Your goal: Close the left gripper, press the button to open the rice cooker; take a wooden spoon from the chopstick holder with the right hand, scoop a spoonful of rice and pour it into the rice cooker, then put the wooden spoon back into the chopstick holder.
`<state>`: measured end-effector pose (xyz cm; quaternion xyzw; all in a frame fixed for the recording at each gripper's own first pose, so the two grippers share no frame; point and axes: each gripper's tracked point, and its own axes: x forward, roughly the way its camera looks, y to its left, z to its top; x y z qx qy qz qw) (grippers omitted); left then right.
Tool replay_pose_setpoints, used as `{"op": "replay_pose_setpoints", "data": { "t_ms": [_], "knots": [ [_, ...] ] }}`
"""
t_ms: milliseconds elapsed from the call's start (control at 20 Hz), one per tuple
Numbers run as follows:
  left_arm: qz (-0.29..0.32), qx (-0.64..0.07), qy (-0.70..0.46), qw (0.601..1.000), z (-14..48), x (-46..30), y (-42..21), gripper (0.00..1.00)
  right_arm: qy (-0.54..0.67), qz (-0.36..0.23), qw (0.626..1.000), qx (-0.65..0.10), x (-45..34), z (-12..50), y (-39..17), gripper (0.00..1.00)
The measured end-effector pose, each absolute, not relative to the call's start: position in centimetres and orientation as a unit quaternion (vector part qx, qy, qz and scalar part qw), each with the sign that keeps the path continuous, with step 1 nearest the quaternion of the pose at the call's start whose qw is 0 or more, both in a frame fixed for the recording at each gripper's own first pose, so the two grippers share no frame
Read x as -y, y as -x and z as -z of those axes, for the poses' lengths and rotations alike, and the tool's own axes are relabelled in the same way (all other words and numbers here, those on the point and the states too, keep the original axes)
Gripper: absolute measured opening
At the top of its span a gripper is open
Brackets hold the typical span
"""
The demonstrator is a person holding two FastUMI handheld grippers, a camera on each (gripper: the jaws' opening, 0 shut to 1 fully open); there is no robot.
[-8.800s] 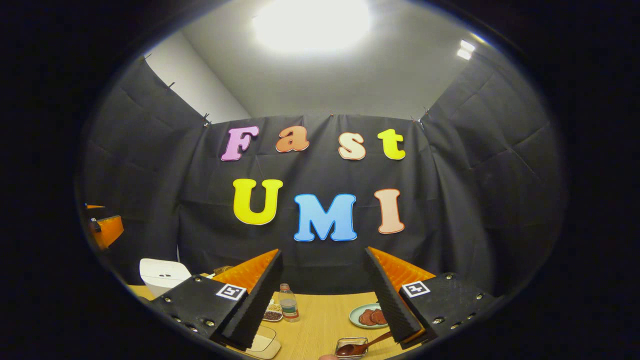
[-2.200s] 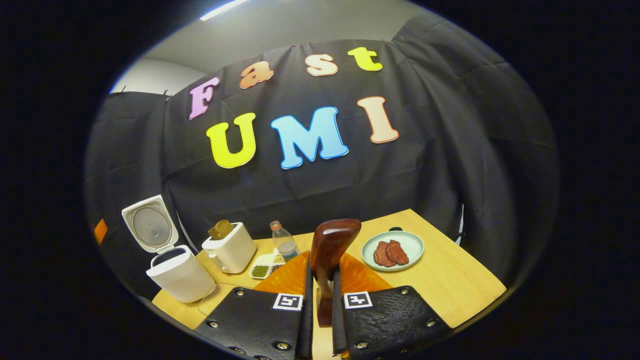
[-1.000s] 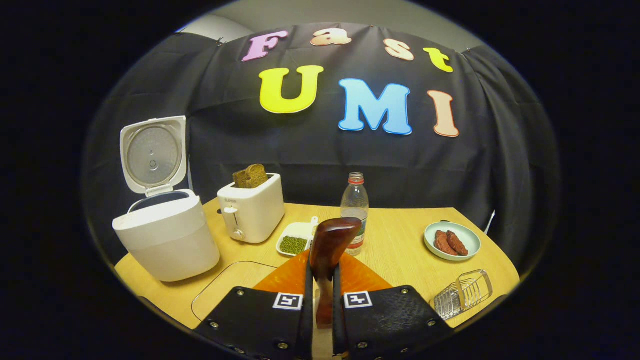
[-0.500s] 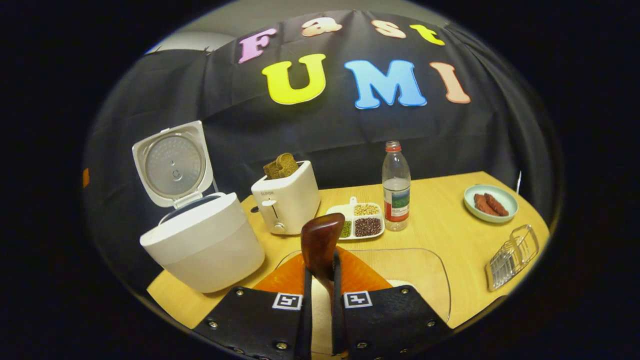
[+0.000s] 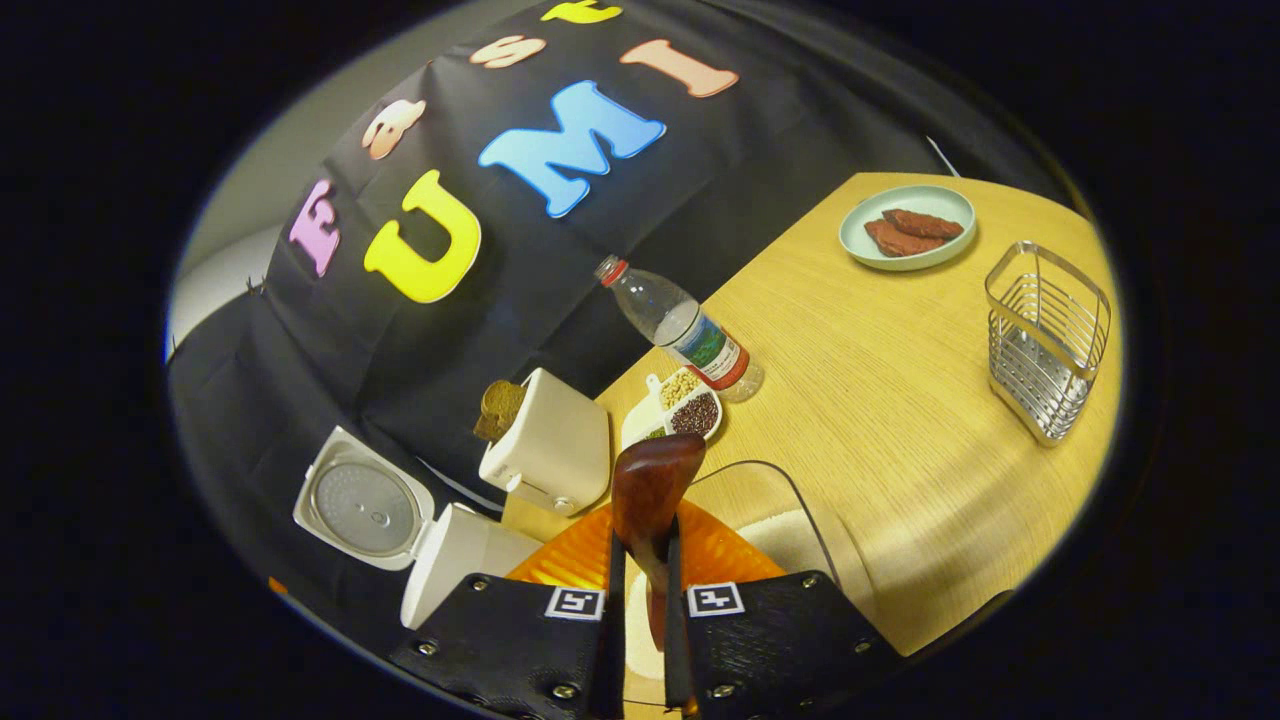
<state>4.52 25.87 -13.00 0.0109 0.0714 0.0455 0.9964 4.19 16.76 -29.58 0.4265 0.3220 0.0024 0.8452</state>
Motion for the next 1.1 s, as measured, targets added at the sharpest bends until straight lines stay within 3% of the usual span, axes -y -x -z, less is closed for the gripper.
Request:
{"op": "replay_pose_setpoints", "data": {
  "t_ms": [300,350,450,550,600,1100],
  "knots": [
    [-0.029,-0.068,-0.003,0.997,12.8,-24.4,-5.2,0.93,-0.518,-0.021,0.806,-0.288,-16.1,25.7,-5.5,0.16],
    [-0.027,-0.068,-0.001,0.997,12.8,-24.4,-5.3,0.99,-0.531,-0.026,0.799,-0.281,-16.3,24.9,-5.9,0.16],
    [-0.025,-0.067,-0.002,0.997,13.0,-24.6,-5.4,0.94,-0.548,-0.028,0.789,-0.277,-16.8,23.5,-6.4,0.16],
    [-0.027,-0.066,-0.003,0.997,13.0,-25.2,-5.3,0.94,-0.545,-0.04,0.792,-0.271,-17.9,21.8,-7.2,0.16],
    [-0.03,-0.067,-0.001,0.997,13.1,-25.8,-5.1,0.99,-0.54,-0.049,0.797,-0.267,-18.6,21.0,-7.6,0.16],
    [-0.089,-0.086,0.02,0.992,15.3,-32.4,-2.5,0.99,-0.523,-0.127,0.804,-0.252,-29.0,14.9,-13.0,0.16]
  ]
}}
